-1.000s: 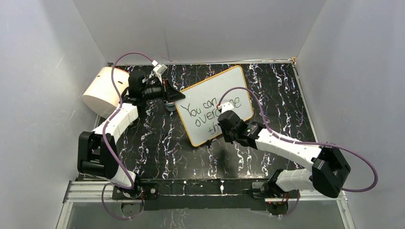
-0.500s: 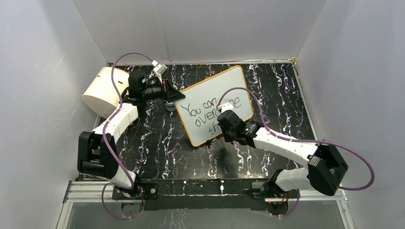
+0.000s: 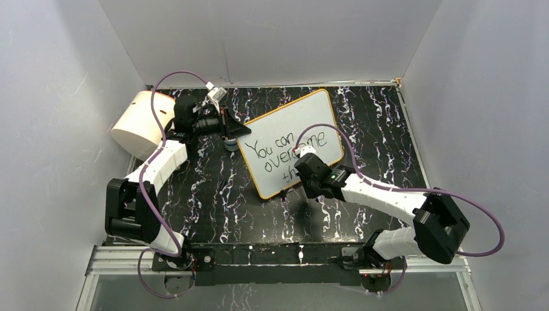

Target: Write a sentence on the whiteboard

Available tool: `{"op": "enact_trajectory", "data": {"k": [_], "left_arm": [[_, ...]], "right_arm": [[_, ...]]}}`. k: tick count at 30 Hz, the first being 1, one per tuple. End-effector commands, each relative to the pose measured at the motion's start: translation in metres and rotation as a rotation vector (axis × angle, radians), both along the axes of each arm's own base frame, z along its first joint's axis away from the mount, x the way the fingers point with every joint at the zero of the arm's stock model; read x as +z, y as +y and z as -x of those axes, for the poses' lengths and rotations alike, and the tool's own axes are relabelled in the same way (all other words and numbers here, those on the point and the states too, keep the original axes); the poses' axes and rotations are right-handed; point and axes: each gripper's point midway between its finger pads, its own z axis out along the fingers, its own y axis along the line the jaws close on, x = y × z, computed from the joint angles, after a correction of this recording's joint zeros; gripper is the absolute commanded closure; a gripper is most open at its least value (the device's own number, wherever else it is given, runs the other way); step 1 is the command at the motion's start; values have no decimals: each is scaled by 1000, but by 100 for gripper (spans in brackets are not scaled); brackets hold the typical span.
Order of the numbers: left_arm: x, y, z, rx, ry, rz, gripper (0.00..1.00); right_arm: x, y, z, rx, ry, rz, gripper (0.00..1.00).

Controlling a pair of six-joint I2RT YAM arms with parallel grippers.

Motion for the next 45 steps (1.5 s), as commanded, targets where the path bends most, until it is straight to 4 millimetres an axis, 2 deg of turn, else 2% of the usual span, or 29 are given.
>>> {"op": "enact_trajectory", "data": {"k": [1, 9, 17, 29, 45], "left_arm": [[-43, -9, 23, -51, 132, -68, 100], [-43, -9, 22, -49, 131, -70, 100], [-44, -9, 23, -49, 131, -70, 100], [-46, -9, 22, -49, 135, -72, 100], [-43, -9, 23, -52, 130, -69, 100]], "right_arm": [[-2, -3, 1, -14, 12, 4, 100], [35, -2, -12, -36, -109, -70, 100], [48, -9, -32, -82, -167, -95, 100], [47, -1, -45, -73, -175, -111, 100], [46, 7, -50, -48, -174, -125, 100]]}}
